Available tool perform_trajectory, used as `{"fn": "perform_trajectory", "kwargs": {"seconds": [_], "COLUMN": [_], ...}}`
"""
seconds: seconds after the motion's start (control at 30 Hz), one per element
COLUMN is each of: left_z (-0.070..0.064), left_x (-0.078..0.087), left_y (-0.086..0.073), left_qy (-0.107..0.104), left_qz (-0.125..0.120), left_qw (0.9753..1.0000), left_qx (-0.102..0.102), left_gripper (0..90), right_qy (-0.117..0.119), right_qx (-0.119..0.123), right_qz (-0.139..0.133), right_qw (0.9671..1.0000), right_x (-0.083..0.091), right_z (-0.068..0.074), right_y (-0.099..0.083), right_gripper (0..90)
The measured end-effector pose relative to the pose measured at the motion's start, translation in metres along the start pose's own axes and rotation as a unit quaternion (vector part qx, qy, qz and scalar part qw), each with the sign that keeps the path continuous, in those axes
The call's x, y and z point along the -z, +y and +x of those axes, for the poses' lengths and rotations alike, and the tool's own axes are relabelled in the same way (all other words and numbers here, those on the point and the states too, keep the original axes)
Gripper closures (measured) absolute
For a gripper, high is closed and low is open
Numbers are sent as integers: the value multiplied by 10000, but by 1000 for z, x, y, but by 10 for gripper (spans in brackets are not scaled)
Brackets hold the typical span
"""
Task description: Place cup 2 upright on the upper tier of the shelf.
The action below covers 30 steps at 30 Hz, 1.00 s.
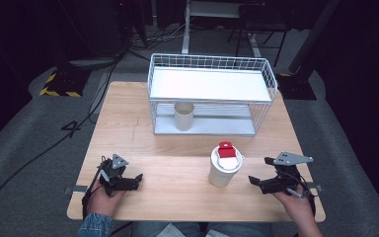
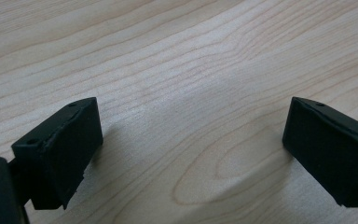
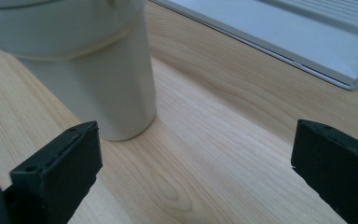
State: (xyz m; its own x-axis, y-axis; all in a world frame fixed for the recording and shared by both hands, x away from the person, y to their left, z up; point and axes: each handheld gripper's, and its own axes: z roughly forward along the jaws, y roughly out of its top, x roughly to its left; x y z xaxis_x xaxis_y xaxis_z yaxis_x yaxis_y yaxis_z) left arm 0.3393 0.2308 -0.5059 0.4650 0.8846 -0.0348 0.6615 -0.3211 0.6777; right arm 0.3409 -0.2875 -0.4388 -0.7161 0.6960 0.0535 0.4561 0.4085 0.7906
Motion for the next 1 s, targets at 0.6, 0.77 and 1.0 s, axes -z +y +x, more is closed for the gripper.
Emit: {"fn": "perform_trajectory", "kwargs": {"seconds": [0.6, 0.77, 1.0], "left_z": [0, 0, 0], "left_x": [0, 0, 0], "left_y": [0, 0, 0], "left_qy": [5, 11, 11], "left_qz": [-1, 7, 6], "left_qw": [10000, 10000, 10000], "left_qx": [2, -5, -3], "left_gripper": [53, 54, 53], "right_qy": [669, 721, 637], "right_qx": [360, 441, 385], "right_qz": [-229, -271, -441], "right_qw": [9968, 9961, 9963], "right_x": [-32, -46, -63], "right_z": [35, 42, 45], "right_y": [20, 20, 17], "right_gripper": [3, 0, 0]}}
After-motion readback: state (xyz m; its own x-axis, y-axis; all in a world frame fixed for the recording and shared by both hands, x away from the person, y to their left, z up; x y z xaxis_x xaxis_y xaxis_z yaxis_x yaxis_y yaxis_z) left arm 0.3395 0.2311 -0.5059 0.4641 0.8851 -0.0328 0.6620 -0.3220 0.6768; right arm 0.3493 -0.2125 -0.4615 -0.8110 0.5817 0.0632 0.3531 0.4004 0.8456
